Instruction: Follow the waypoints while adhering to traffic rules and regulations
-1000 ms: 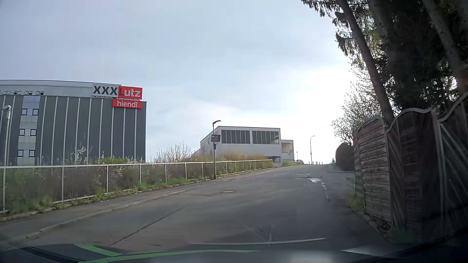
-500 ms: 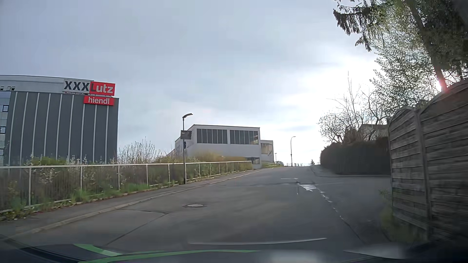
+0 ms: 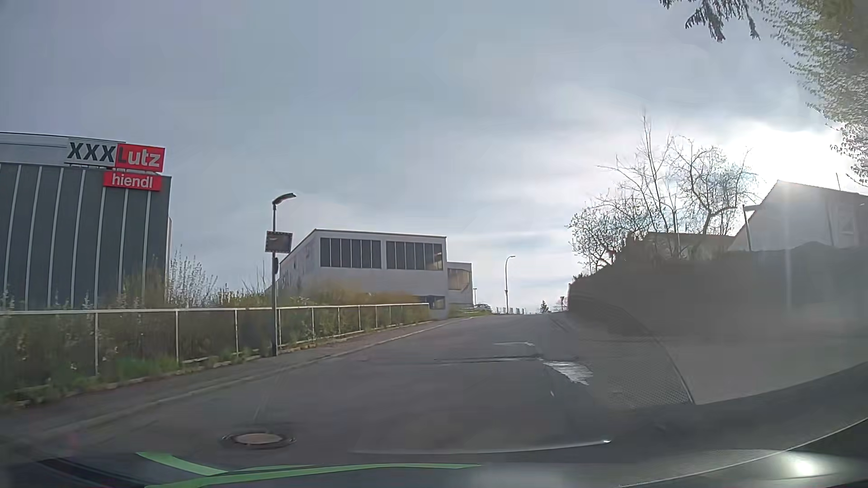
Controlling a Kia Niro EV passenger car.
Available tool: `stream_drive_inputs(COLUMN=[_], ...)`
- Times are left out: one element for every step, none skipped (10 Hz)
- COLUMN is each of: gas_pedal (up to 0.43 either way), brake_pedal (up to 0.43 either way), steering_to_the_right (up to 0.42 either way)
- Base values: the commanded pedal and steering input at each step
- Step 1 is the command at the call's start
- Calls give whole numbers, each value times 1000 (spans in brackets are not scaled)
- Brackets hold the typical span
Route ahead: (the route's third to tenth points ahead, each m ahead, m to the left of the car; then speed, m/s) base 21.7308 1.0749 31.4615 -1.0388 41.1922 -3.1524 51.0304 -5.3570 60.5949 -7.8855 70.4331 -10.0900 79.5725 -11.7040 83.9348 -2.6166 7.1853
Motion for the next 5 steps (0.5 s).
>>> stream_drive_inputs(gas_pedal=[319, 331, 331, 331, 331], brake_pedal=[0, 0, 0, 0, 0], steering_to_the_right=[69, 69, 68, 65, 64])
